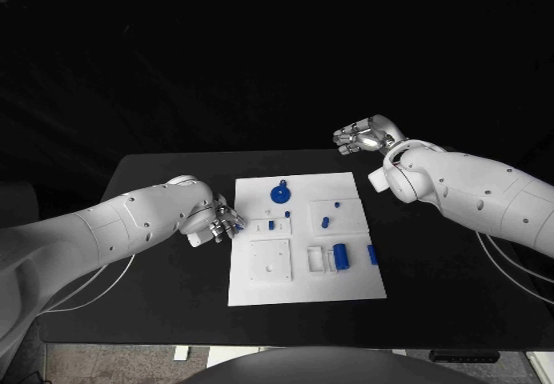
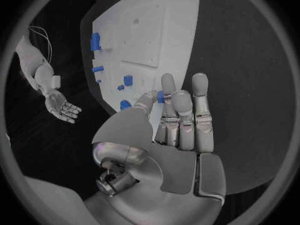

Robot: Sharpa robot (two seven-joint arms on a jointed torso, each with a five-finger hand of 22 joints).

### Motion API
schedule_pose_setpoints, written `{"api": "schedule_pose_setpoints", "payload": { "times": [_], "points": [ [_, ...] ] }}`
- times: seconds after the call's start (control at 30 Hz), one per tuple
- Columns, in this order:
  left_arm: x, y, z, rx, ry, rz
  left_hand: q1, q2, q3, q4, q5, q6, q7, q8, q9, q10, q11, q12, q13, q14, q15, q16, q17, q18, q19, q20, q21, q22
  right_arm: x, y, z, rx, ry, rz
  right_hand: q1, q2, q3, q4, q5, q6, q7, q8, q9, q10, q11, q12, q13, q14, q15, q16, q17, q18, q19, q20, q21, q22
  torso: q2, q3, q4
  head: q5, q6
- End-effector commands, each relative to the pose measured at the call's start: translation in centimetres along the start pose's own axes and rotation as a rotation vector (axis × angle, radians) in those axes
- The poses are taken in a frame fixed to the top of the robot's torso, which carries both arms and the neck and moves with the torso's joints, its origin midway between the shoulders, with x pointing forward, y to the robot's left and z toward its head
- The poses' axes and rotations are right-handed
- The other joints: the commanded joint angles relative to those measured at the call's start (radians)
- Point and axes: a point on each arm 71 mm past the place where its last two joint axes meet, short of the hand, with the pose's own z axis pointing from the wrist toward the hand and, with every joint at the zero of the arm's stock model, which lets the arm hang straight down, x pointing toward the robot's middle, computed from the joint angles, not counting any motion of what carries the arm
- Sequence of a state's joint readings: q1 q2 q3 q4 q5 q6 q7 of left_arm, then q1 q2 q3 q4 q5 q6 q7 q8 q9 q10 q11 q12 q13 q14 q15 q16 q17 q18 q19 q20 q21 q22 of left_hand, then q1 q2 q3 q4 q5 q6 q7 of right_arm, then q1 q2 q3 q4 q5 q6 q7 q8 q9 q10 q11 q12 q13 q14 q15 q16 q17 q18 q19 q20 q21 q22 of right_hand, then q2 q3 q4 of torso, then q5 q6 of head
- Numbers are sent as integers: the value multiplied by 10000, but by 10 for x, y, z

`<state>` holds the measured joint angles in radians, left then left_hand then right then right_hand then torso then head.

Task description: Assemble the parts on the task board

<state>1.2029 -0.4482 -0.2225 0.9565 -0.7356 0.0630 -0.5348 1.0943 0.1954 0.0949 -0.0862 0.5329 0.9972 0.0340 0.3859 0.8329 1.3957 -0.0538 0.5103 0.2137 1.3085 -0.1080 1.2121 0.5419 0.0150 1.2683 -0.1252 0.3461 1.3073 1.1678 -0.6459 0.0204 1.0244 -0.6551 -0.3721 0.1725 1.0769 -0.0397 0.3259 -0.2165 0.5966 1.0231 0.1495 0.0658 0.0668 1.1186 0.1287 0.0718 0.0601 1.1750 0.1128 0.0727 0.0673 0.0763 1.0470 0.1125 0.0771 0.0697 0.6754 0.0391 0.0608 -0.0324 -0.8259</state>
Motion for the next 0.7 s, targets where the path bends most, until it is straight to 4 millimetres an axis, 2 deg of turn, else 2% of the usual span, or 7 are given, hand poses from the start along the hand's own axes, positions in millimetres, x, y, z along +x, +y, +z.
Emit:
{"api": "schedule_pose_setpoints", "payload": {
  "times": [0.03,0.43,0.7],
  "points": [
    [-4,-6,-5,419,-361,10,173,32,537,-609,-20,395,-299,-87,-30,104,-6,-48,-15,60,-8,-5,28,13,-27,-25,47,202,1,1,0,-83,142,21,34,-88,13,6,61,-35,31,-30,-11,-47,-10,-38,-14,-58,-1,-46,-9,32,-68,-11,-20,-15,5,-2,-1,-10,-5],
    [-9,-19,-20,958,-448,168,204,-1,465,-860,4,803,-346,-484,-103,363,-43,-167,-39,162,-29,38,205,33,28,-37,138,205,1,0,0,-69,148,21,20,-94,55,10,132,-35,30,-31,-11,-47,-11,-39,-15,-56,-1,-46,-9,32,-68,-12,-21,-16,11,2,-16,0,-15],
    [-3,-31,-21,1127,-361,566,192,-17,483,-1030,141,952,-380,-499,-57,511,-59,-208,-41,216,-59,74,292,31,58,-64,192,208,2,0,0,-66,156,26,19,-108,86,3,177,-35,33,-30,-11,-48,-11,-39,-15,-57,-2,-46,-9,31,-69,-11,-22,-16,9,9,-21,10,-29]
  ]
}}
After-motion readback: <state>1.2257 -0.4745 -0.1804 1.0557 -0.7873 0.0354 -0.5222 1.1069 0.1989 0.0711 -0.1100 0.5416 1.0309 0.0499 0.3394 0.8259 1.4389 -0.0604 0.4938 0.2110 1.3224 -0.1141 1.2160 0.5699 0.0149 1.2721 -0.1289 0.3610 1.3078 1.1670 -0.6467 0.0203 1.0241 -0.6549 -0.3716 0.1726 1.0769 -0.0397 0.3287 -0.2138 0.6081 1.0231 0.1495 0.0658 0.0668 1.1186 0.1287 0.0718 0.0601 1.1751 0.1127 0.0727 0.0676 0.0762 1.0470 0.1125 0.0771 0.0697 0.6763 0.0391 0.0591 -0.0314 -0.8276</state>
